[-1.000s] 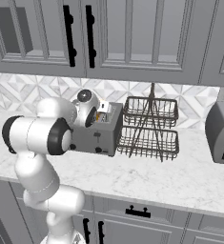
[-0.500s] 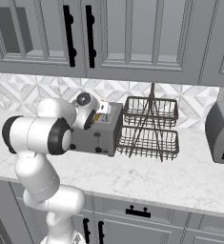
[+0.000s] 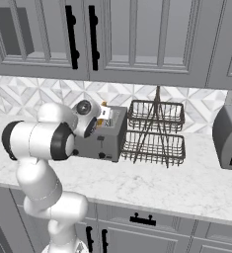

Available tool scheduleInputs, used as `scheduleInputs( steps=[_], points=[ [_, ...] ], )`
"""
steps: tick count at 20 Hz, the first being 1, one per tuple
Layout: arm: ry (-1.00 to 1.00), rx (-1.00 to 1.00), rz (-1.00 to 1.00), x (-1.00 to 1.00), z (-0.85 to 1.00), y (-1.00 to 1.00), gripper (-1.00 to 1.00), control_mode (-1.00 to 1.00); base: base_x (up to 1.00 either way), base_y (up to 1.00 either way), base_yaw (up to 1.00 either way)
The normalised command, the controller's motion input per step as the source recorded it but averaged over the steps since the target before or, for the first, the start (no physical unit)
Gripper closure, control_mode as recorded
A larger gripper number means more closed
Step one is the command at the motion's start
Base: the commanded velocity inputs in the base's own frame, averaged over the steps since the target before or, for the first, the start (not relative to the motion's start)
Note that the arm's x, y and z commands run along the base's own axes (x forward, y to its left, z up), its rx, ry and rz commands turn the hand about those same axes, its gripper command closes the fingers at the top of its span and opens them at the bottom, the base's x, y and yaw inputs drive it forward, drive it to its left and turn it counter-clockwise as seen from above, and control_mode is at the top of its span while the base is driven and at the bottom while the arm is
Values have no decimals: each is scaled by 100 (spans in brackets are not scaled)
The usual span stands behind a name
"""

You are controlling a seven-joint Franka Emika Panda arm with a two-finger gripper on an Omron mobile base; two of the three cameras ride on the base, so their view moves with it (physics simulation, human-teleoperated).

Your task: Start the toaster. Once the lever pops up, take the bread to the plate on the dining counter.

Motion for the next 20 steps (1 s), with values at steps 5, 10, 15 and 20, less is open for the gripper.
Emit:
scheduleInputs(
  steps=[5, 10, 15, 20],
  points=[
    [-16, 7, 0, -17, 63, -4, 100, -100, 0, 0, 0],
    [-10, 9, 0, -20, 75, -4, 100, -100, 0, 0, 0],
    [-2, 7, 0, -26, 64, 0, 100, -100, 0, 0, 0],
    [12, 7, 0, -71, 52, 0, 100, -100, 0, 0, 0]
  ],
)
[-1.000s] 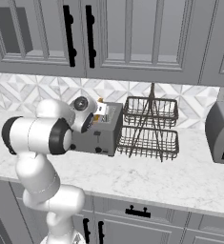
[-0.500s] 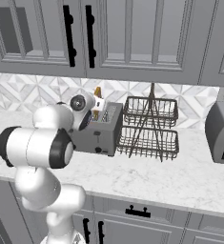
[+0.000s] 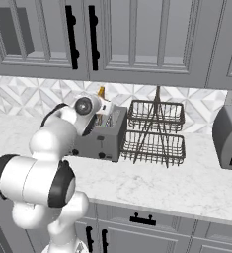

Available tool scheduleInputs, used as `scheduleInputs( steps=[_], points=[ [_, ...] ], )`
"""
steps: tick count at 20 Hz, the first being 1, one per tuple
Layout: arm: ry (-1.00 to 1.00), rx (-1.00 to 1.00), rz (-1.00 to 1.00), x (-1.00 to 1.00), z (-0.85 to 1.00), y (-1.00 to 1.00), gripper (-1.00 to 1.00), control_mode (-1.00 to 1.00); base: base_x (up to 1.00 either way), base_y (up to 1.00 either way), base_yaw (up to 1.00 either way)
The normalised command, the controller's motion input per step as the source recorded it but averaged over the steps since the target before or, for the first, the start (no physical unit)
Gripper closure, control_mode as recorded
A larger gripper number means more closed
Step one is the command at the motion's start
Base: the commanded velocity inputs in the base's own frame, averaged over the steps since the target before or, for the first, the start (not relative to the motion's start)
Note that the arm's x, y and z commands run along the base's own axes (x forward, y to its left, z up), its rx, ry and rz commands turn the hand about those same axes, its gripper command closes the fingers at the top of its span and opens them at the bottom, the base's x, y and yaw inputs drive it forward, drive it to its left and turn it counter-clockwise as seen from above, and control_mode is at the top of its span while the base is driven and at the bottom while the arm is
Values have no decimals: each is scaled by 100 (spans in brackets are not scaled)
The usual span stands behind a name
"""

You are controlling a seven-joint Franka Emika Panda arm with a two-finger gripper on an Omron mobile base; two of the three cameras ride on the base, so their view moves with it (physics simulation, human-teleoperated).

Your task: Start the toaster. Once the lever pops up, take the bread to the plate on the dining counter.

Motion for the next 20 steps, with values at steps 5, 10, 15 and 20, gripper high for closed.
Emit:
scheduleInputs(
  steps=[5, 10, 15, 20],
  points=[
    [28, 9, 0, -99, 60, -1, 100, -100, 0, 0, 0],
    [29, 7, 0, -100, 53, 0, 100, -100, 0, 0, 0],
    [32, 0, -1, -94, 23, 0, 100, -100, 0, 0, 0],
    [13, -2, 0, -95, 0, 0, 100, -100, 0, 0, 0]
  ],
)
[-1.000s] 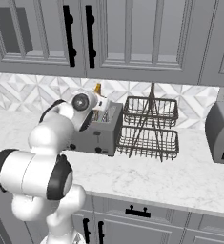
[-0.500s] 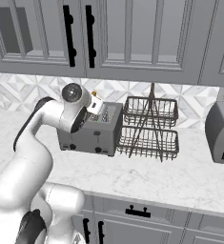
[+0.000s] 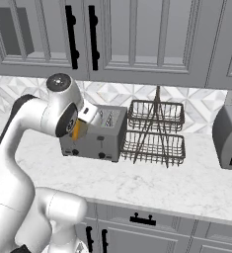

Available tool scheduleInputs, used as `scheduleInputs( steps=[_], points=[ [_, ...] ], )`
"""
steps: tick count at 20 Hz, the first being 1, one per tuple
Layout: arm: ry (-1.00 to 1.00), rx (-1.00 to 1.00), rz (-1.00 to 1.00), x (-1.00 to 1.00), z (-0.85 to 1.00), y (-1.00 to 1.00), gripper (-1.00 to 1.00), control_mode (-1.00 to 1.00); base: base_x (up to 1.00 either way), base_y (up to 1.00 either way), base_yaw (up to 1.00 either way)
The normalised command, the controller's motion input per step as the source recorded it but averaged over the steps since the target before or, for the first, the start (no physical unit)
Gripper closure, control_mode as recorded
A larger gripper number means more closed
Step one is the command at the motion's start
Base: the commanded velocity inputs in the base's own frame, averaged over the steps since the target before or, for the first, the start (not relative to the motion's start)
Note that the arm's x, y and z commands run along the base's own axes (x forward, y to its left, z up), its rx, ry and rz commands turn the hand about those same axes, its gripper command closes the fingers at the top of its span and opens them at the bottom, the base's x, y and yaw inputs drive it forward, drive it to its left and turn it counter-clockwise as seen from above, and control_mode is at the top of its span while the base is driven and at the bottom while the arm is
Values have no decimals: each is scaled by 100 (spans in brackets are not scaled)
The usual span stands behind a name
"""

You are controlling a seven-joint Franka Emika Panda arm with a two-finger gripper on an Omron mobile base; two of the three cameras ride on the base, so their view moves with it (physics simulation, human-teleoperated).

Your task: Start the toaster. Once the lever pops up, take the bread to the plate on the dining counter.

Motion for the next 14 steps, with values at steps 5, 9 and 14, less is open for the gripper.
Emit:
scheduleInputs(
  steps=[5, 9, 14],
  points=[
    [0, -2, 0, -100, 0, 0, 100, -100, 0, 0, 0],
    [1, -1, 0, -78, 0, 0, 100, -100, 0, 0, 0],
    [0, 0, -1, -36, 0, 0, 100, 100, -60, 0, -5]
  ],
)
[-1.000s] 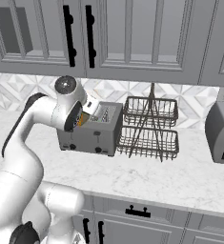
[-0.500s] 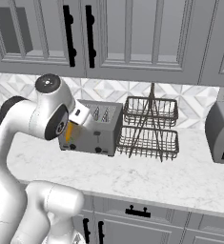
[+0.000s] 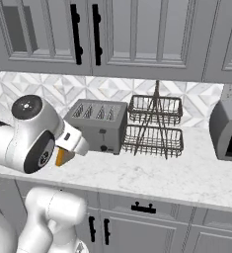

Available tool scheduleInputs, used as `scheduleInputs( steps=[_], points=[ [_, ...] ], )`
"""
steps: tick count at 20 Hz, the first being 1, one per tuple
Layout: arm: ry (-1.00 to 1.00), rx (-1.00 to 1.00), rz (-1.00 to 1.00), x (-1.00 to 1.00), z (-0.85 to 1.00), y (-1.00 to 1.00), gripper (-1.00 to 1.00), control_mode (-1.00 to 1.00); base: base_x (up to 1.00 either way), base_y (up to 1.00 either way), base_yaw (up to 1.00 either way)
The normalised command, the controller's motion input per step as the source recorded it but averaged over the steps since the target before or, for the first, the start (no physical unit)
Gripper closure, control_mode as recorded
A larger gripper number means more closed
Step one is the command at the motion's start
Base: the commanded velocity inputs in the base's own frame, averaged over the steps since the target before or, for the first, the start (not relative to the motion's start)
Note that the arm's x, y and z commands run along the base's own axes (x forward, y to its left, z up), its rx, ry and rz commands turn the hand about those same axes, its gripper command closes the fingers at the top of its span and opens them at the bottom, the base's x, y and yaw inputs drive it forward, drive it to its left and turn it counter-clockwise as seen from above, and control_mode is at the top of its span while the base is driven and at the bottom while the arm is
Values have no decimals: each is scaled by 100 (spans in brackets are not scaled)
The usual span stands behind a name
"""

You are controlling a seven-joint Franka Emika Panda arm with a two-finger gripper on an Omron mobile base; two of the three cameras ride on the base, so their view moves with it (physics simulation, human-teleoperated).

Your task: Start the toaster. Once the lever pops up, take the bread to the plate on the dining counter.

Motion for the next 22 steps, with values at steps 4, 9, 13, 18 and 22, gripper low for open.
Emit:
scheduleInputs(
  steps=[4, 9, 13, 18, 22],
  points=[
    [0, 0, 0, 0, 0, 0, 100, 100, -80, -26, -50],
    [0, 0, 0, 0, 0, 0, 100, 100, -3, -7, -94],
    [0, 0, 0, 0, 0, 0, 100, 100, 0, -11, -94],
    [0, 0, 0, 0, 0, 0, 100, 100, 0, -35, -88],
    [0, 0, 0, 0, 0, 0, 100, 100, 0, -50, -84]
  ],
)
